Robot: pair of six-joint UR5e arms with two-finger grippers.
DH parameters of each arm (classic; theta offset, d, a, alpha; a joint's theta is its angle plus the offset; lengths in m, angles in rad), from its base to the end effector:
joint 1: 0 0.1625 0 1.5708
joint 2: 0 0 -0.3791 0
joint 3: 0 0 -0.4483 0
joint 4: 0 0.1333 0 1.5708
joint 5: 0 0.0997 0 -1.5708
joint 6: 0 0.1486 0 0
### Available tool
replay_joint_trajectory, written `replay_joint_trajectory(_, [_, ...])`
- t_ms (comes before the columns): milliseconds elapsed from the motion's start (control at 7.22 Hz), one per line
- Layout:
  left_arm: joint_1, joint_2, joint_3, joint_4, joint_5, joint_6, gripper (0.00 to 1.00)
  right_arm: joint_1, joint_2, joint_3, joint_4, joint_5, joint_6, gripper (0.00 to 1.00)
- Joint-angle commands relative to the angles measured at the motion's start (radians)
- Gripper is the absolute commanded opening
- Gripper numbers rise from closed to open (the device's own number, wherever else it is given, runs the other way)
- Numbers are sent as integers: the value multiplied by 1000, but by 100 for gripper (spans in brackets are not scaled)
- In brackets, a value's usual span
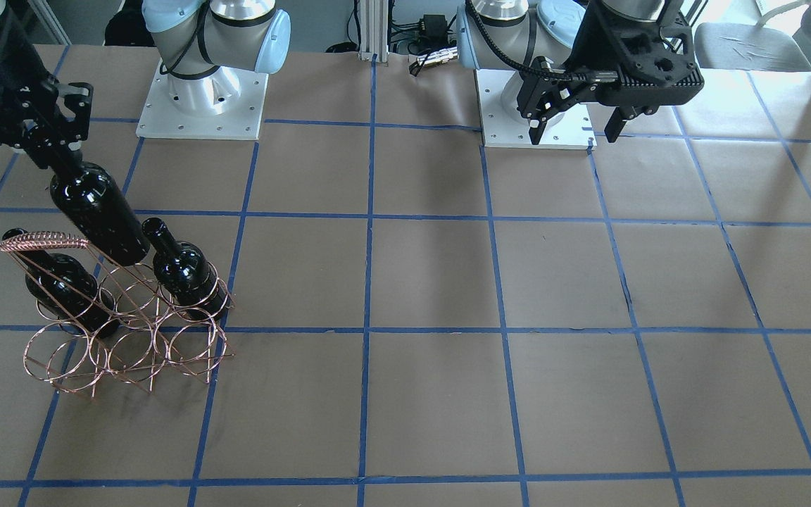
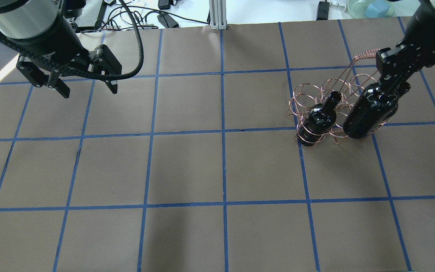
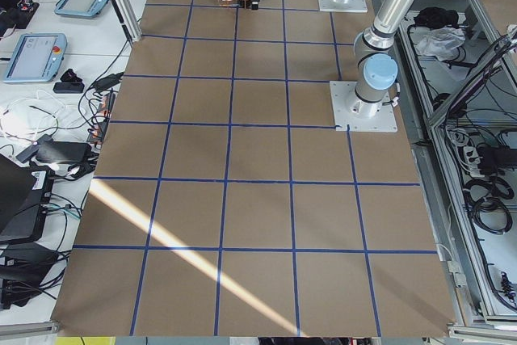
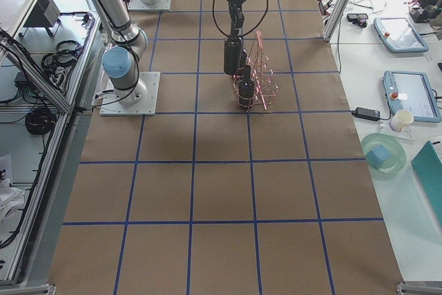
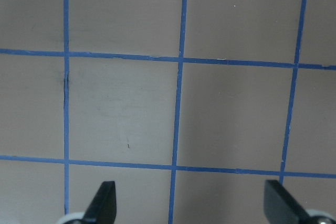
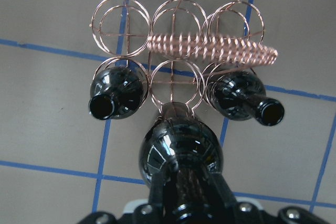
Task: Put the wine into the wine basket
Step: 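Lift the bottle with the right gripper and carry it to the wire rack, then tilt and lower the bottle into the empty middle slot of the rack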
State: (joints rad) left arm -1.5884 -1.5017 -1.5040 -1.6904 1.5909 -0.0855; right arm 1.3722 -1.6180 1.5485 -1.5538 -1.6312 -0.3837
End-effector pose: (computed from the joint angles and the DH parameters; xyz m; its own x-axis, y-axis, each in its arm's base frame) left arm -0.1394 -0.5177 0.4545 -0.9975 -0.0682 -0.0186 -0.0678 0.9975 -0.0179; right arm 0.0160 -0.5507 0.4294 -0.9806 -0.1810 0.0755 -0.1834 0.9827 -0.0261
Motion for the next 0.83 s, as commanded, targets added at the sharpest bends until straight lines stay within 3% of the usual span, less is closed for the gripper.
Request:
replay_joint_trajectory(0, [1,0,-1,0,0,1,100,-2,79,-54,-40,2,-7,0])
replay_joint_trajectory(692, [1,1,-1,3,1,1,100,-2,110,-31,-55,25,-4,0])
